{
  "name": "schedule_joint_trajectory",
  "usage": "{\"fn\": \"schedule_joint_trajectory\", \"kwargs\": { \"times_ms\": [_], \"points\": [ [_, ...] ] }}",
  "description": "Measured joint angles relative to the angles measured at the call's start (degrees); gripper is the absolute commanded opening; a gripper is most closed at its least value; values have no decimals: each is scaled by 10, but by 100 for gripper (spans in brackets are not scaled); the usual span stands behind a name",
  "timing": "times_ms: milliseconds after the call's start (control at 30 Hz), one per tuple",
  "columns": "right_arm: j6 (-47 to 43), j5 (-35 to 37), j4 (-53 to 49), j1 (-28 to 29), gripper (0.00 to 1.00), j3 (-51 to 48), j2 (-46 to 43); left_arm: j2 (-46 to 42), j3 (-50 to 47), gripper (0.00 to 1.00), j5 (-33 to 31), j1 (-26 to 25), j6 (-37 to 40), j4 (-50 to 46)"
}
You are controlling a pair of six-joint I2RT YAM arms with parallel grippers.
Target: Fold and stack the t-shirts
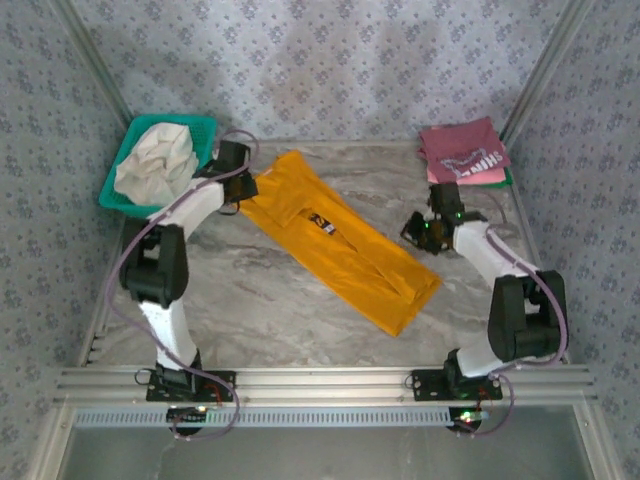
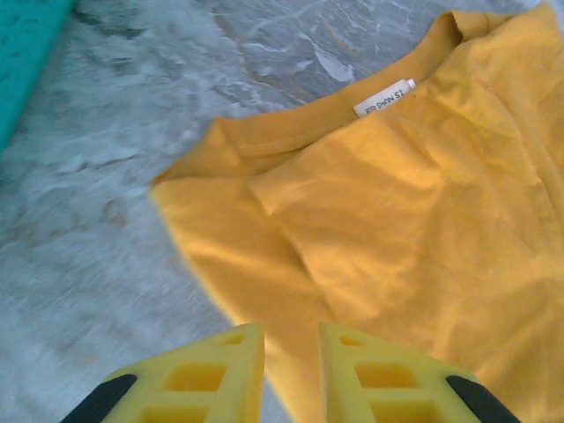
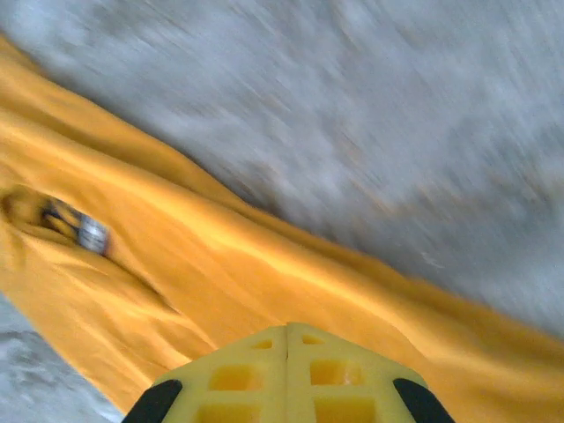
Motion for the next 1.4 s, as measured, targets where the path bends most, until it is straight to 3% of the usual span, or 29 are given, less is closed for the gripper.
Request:
{"fn": "schedule_joint_trajectory", "kwargs": {
  "times_ms": [167,300,500,1000,1267,1400],
  "points": [
    [-61,-15,-21,2,0,140,126,-10,-37,22,6,-53,-13,16],
    [-83,-15,-49,-4,0,146,192,50,-32,20,24,-89,-23,17],
    [-90,-25,-57,-17,0,120,207,144,36,19,35,-71,-31,2],
    [-74,-74,13,-8,0,-79,99,309,306,18,85,-62,-26,-56],
    [5,-96,103,104,0,-120,86,454,567,18,122,-64,6,-124],
    [38,-105,128,138,0,-123,91,499,675,27,124,-65,32,-169]
  ]
}}
